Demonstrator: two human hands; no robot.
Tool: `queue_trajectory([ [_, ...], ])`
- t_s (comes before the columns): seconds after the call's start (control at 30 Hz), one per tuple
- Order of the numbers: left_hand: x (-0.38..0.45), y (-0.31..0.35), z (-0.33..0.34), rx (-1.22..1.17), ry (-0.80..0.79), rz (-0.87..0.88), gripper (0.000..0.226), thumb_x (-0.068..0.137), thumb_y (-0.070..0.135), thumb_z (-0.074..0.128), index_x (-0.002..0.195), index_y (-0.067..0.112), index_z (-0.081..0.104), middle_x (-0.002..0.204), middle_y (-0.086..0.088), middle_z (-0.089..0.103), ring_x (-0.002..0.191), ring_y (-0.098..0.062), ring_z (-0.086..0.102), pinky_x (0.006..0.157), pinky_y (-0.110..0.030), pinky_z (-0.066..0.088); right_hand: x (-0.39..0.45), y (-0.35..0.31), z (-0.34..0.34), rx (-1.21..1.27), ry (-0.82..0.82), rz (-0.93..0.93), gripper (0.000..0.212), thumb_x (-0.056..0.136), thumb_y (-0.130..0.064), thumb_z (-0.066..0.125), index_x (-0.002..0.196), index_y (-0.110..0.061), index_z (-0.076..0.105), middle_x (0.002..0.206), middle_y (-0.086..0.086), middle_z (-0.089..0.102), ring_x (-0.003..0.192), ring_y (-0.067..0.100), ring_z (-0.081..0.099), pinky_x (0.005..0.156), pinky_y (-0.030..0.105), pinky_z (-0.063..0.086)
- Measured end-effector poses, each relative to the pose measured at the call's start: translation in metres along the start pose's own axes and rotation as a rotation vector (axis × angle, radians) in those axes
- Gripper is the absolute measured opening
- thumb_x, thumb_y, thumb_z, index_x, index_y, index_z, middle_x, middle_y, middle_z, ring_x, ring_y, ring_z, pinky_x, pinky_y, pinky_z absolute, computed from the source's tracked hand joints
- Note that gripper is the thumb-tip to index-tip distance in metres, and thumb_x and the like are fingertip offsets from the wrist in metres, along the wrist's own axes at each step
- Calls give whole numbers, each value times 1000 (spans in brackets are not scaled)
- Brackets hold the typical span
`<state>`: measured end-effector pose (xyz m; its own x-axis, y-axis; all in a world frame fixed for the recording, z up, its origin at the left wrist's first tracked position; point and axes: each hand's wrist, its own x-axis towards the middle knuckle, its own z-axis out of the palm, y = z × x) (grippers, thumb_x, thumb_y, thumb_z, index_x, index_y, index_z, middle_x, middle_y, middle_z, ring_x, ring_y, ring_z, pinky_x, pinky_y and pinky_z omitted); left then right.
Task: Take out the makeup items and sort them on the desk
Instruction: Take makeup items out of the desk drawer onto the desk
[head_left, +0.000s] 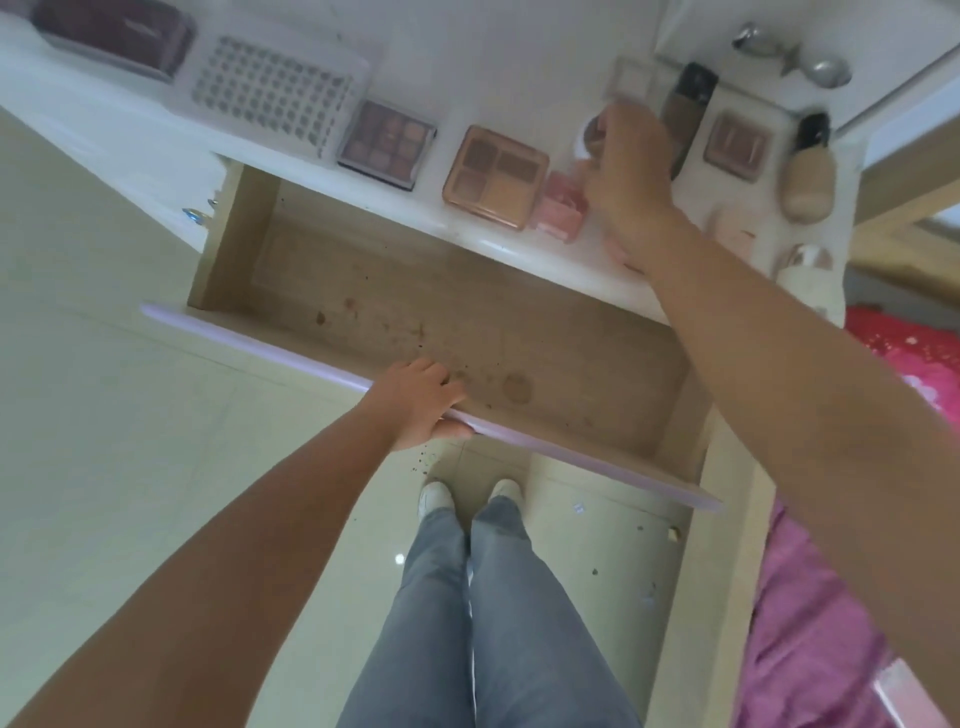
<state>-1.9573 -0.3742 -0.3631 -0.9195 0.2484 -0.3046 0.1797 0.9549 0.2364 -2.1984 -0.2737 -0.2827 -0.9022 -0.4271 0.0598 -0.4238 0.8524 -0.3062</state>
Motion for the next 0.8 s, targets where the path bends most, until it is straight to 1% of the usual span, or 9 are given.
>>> queue_trajectory([
  [0.1, 1, 2, -4, -22, -140, -53, 50, 91, 52, 37, 124, 15, 47, 120, -4, 49, 113, -20, 42, 87, -27, 35, 18, 1, 13, -84, 3, 103, 35, 89, -14, 48, 123, -8, 47, 131, 12, 49, 121, 27, 45, 102, 36, 29],
  [0.27, 1, -2, -2, -48, -143, -56, 50, 91, 52, 38, 125, 16, 46, 121, -4, 48, 114, -20, 41, 89, -27, 35, 23, 1, 18, -91, -27, 120, 36, 91, -23, 44, 126, -12, 46, 137, 8, 44, 129, 25, 39, 114, 46, 9],
  [0.37, 2, -5, -6, -23, -98, -58, 50, 91, 52, 38, 123, 14, 47, 119, -4, 49, 113, -21, 43, 87, -28, 36, 2, 0, 4, -57, 6, 61, 38, 93, -26, 42, 128, -10, 45, 142, 8, 38, 133, 24, 33, 113, 43, 17],
  [0.43, 0, -4, -3, -13, 55, 10, 46, 85, 48, 54, 107, 8, 59, 104, -9, 58, 100, -27, 55, 74, -30, 41, -41, 0, 2, 3, 99, -55, 36, 93, -22, 42, 123, -4, 49, 132, 13, 48, 123, 27, 43, 102, 33, 33],
  [0.47, -1, -4, -2, 11, 125, 65, 43, 74, 45, 68, 90, 6, 65, 87, -10, 62, 83, -28, 62, 62, -28, 43, -70, -1, 5, 63, 164, -152, 33, 90, -18, 44, 115, 1, 53, 119, 18, 56, 112, 30, 51, 94, 30, 37],
  [0.53, -4, -2, 4, 100, 211, 94, 45, 48, 45, 85, 65, 9, 65, 61, -5, 60, 53, -23, 60, 44, -20, 41, -137, 2, 22, 137, 210, -302, 28, 83, -15, 49, 99, 5, 61, 96, 21, 64, 94, 30, 55, 85, 29, 39],
  [0.6, -4, -2, 9, 89, 247, 103, 48, 40, 44, 88, 61, 10, 63, 57, -3, 59, 47, -20, 57, 42, -17, 41, -201, 16, 47, 34, 166, -319, 28, 77, -25, 58, 96, -4, 60, 89, 15, 67, 91, 22, 46, 82, 30, 35],
  [0.7, -5, -7, 14, 131, 260, 126, 52, 38, 41, 91, 68, 10, 62, 65, -5, 61, 58, -22, 58, 49, -20, 45, -257, 33, 74, -201, -42, -212, 64, 47, -38, 83, 95, -16, 47, 86, 6, 67, 83, 18, 38, 72, 28, 26],
  [0.8, -8, -14, 25, 194, 356, 112, 70, 44, 46, 87, 91, 11, 49, 97, -10, 52, 86, -24, 46, 71, -34, 46, -252, 36, 77, -257, 70, -126, 69, 37, -7, 82, 95, -17, 47, 96, 6, 60, 80, 18, 36, 69, 27, 23],
])
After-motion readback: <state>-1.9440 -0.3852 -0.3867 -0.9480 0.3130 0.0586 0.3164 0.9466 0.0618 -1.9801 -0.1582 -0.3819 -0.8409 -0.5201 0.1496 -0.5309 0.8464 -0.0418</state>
